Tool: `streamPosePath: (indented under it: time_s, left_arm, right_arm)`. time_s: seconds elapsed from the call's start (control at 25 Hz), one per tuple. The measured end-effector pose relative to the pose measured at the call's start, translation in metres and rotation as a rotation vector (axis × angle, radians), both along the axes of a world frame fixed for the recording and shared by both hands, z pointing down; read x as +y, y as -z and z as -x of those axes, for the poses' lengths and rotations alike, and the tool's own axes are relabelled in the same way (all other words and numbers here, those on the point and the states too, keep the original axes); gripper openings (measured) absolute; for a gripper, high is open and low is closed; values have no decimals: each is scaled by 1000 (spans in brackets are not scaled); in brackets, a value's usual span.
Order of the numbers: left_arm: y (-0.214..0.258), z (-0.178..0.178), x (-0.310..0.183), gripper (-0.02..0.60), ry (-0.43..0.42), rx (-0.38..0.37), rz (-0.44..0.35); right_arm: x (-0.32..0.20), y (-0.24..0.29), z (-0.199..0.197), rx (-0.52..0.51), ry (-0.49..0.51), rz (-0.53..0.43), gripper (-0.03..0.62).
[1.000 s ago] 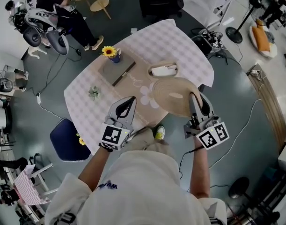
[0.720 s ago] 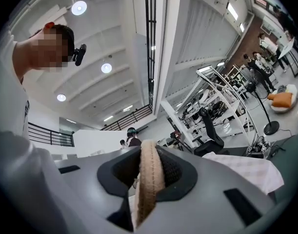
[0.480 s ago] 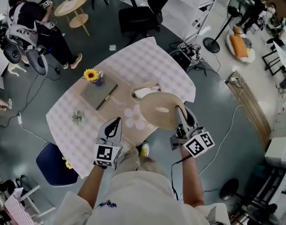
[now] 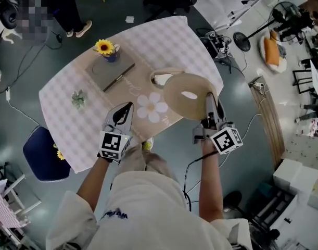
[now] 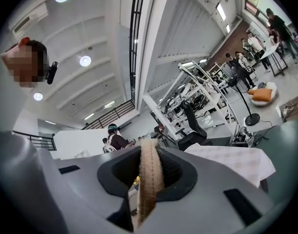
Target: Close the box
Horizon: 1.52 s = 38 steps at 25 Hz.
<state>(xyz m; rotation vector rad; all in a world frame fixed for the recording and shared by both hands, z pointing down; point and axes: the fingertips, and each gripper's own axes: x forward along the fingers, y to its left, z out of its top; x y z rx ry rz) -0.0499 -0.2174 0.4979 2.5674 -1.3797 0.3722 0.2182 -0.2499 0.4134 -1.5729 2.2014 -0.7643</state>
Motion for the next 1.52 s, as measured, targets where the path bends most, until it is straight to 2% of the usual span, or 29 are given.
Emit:
streamPosePath:
  time_s: [0.24, 0.48, 0.64, 0.84, 1.2, 1.52]
  left_arm:
    - [-27, 2, 1, 2, -1, 6, 48]
    - [-25, -14, -8, 2, -49, 4, 27]
    - [-20, -8, -13, 2, -66, -48, -13]
    - [-16, -5, -20, 2, -62, -41, -22]
    - [-18, 2, -15, 2, -62, -40, 12]
    - [-21, 11, -14, 2, -32, -23, 33]
  right_arm:
    - [-22, -21, 14, 8, 28, 33, 78]
    - [-39, -33, 19, 18, 45, 49, 78]
    - [-47, -53, 22, -17, 30, 86, 78]
    - [-63, -64, 22, -13, 36, 105, 78]
    - [-93, -105, 32, -73, 34, 177, 78]
    - [-113, -126, 45, -86, 41, 216, 78]
